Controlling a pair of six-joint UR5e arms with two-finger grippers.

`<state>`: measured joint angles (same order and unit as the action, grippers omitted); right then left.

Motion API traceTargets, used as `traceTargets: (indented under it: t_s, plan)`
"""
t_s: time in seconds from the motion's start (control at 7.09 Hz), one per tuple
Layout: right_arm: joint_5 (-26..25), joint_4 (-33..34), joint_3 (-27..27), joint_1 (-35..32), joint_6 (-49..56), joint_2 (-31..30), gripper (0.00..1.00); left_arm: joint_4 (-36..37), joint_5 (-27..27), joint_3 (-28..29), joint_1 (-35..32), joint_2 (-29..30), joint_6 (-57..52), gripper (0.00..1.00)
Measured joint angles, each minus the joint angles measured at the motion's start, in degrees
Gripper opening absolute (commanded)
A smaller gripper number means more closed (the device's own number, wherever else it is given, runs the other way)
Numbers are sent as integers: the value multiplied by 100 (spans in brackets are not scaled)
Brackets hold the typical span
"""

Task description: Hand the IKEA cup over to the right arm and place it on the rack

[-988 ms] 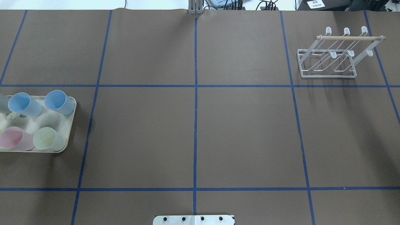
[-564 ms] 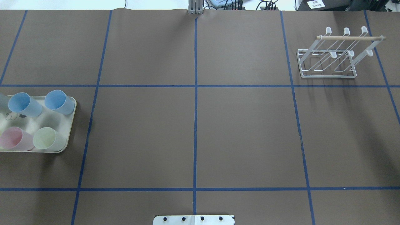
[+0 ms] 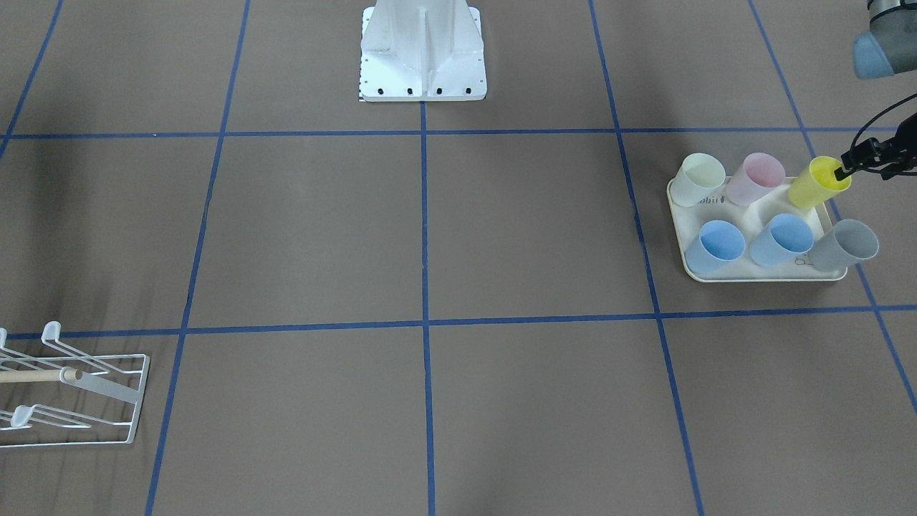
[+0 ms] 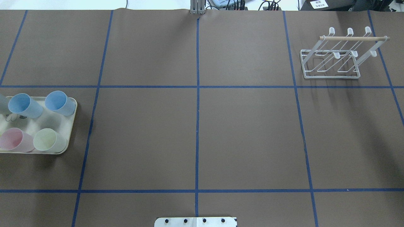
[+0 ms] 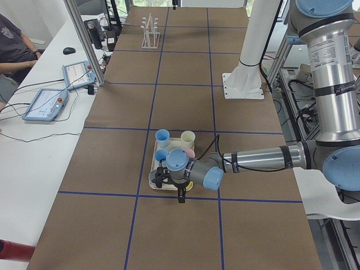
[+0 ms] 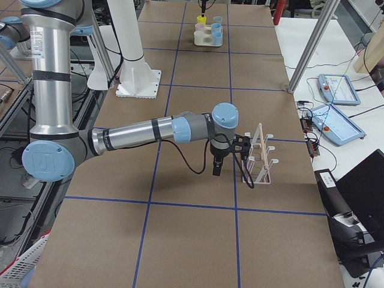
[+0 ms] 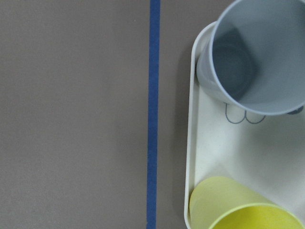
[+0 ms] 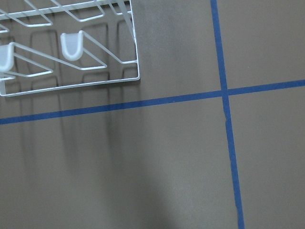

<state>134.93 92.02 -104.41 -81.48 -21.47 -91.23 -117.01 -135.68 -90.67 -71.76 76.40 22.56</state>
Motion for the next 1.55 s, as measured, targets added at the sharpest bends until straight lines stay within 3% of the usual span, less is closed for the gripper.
traceTargets:
  t_s: [0.14,0.28,0.56,0.85,1.27,1.55]
  plan:
    - [4,1,0,8,2,2,99,-6,4,39,105,6,2,29]
    - [6,6,9,20,7,9,99,-11,8,124,192,34,3,0]
    - [2,1,17,38,20,16,99,-6,1,232,241,120,-2,0]
    - [1,-280,38,59,10,13,99,15,-468,135,96,130,-57,0]
    - [3,-615,51,174,-31,1,99,56,-890,-182,-1019,44,-81,0]
    - [32,-974,58,325,-118,11,99,96,-1006,-359,-1363,126,226,0]
